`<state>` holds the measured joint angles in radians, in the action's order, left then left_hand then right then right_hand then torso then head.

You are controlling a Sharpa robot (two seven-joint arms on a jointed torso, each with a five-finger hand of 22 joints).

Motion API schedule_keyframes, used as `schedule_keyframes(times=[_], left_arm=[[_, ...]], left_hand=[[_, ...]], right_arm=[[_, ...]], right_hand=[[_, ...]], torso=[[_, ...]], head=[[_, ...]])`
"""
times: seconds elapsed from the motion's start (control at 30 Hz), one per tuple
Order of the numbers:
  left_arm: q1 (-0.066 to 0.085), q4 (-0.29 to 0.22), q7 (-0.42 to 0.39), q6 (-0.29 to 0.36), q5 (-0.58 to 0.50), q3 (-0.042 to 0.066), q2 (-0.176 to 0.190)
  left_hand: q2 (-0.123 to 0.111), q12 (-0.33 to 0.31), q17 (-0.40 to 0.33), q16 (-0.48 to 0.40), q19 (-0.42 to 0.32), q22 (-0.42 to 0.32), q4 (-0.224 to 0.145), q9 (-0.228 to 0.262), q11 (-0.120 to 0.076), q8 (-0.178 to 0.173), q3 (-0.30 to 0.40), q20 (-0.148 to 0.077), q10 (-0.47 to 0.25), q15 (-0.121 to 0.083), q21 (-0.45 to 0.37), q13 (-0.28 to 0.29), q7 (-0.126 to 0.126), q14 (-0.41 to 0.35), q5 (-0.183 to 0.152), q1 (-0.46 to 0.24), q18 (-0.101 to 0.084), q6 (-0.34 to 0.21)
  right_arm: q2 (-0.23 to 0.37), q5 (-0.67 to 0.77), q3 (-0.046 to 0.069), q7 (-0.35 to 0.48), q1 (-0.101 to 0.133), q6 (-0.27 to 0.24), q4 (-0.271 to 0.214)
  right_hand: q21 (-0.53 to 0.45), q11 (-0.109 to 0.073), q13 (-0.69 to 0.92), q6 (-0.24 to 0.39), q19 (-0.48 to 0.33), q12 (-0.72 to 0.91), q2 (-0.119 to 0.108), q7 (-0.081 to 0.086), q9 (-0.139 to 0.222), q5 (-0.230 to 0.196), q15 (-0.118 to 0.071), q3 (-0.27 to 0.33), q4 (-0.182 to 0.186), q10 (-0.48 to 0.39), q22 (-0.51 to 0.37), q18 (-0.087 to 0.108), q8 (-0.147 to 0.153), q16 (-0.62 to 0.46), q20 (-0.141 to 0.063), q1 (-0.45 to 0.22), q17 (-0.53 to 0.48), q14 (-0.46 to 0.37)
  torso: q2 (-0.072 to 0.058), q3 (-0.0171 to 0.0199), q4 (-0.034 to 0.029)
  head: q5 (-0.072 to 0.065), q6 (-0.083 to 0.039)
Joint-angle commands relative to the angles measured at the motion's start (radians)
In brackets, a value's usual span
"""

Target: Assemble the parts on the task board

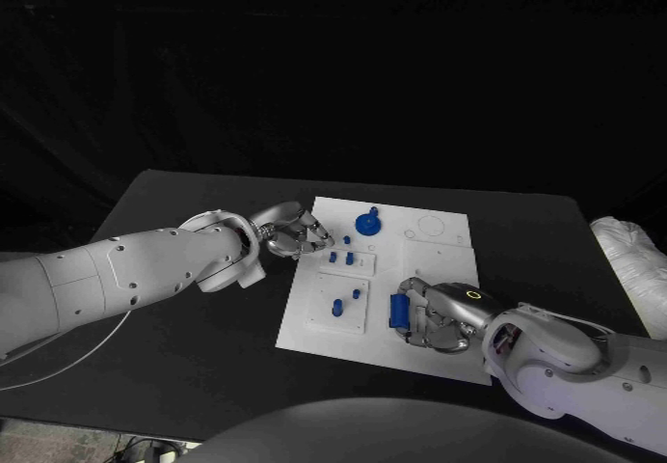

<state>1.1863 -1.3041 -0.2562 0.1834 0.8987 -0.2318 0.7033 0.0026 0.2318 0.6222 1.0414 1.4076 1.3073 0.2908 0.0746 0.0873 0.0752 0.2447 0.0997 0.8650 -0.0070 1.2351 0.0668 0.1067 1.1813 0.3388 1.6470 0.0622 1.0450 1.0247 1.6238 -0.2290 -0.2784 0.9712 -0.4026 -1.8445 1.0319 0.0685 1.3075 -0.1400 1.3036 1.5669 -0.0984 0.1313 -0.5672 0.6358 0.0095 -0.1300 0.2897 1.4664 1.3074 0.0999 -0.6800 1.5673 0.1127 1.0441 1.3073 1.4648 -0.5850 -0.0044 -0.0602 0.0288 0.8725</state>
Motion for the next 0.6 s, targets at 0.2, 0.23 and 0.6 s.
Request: schedule_keyframes(times=[0.2,0.23,0.6], left_arm=[[-0.001,-0.001,0.006,-0.021,0.002,0.001,-0.002],[-0.001,0.000,0.006,-0.022,0.002,0.001,-0.002],[-0.002,-0.001,0.011,-0.026,0.003,0.001,0.000]], left_hand=[[-0.008,-0.004,-0.003,-0.004,-0.005,0.168,-0.001,0.001,0.001,0.005,0.008,0.001,0.009,0.001,-0.003,0.000,0.006,-0.008,0.005,-0.004,0.010,0.003],[-0.008,-0.004,-0.003,-0.004,-0.005,0.168,-0.001,0.001,0.001,0.005,0.008,0.001,0.009,0.001,-0.003,0.000,0.006,-0.008,0.005,-0.004,0.010,0.003],[-0.008,-0.004,-0.005,-0.005,-0.006,0.168,-0.001,0.001,0.001,0.005,0.009,0.001,0.010,0.001,-0.004,0.000,0.007,-0.009,0.005,-0.005,0.010,0.003]], right_arm=[[0.005,0.021,-0.001,-0.011,-0.003,-0.006,-0.006],[0.006,0.021,-0.001,-0.011,-0.003,-0.010,-0.006],[0.025,0.022,-0.001,0.012,-0.004,-0.117,-0.024]], right_hand=[[-0.009,0.019,0.263,0.070,0.000,0.004,-0.031,0.052,0.164,-0.363,0.014,0.095,0.005,0.104,0.113,0.013,0.143,0.003,0.015,-0.013,0.263,0.106],[-0.008,0.019,0.263,0.071,0.000,0.004,-0.035,0.053,0.176,-0.380,0.015,0.101,0.006,0.104,0.113,0.013,0.151,0.003,0.015,-0.011,0.263,0.106],[0.000,0.014,0.263,0.075,0.006,0.004,-0.075,0.046,0.247,-0.480,0.011,0.139,0.009,0.104,0.115,0.012,0.198,0.003,0.014,0.007,0.263,0.106]], torso=[[0.000,0.0005,0.0001],[0.000,0.0005,0.0003],[0.000,0.0009,0.0004]], head=[[0.002,0.000],[0.002,0.000],[0.004,0.000]])
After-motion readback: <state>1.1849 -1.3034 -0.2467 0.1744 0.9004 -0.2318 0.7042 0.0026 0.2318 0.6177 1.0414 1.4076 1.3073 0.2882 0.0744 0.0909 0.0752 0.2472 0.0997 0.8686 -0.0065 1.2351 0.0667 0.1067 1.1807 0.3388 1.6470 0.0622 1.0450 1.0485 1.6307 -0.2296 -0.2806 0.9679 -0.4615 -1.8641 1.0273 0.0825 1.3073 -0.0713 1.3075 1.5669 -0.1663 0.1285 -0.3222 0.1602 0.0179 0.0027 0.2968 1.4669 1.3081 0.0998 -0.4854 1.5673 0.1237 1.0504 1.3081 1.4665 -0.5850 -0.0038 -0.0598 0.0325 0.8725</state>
